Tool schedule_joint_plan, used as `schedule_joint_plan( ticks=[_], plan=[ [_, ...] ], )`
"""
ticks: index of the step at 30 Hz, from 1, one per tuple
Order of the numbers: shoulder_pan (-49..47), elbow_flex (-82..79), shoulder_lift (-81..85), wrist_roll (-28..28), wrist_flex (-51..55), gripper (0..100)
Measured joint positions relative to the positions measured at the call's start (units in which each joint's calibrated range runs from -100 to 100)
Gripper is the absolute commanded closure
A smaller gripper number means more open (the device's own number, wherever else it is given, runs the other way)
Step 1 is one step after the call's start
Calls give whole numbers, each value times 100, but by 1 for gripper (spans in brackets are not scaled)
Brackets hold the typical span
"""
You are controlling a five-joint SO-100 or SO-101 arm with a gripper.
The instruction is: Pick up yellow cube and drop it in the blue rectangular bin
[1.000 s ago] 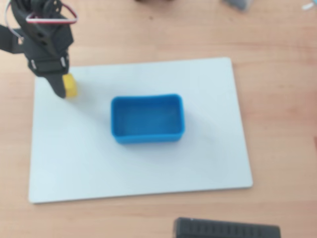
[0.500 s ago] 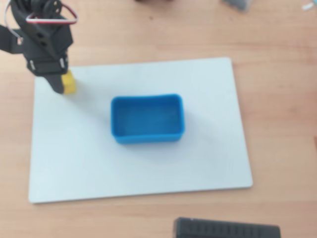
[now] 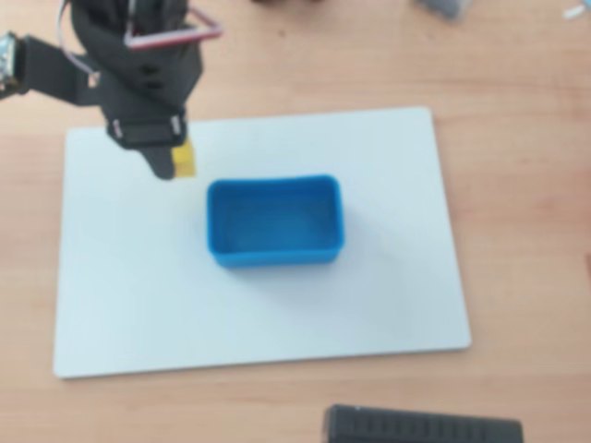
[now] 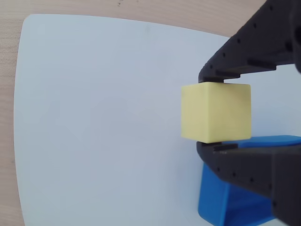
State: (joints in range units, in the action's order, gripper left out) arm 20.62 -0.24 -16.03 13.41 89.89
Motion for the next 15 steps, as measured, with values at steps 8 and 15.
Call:
schedule_joint_plan(
  ticks=[8,15],
  plan=[
    [-649,1086,194,-298,841,97],
    [-1274,1171,194,-488,895,98]
  ],
)
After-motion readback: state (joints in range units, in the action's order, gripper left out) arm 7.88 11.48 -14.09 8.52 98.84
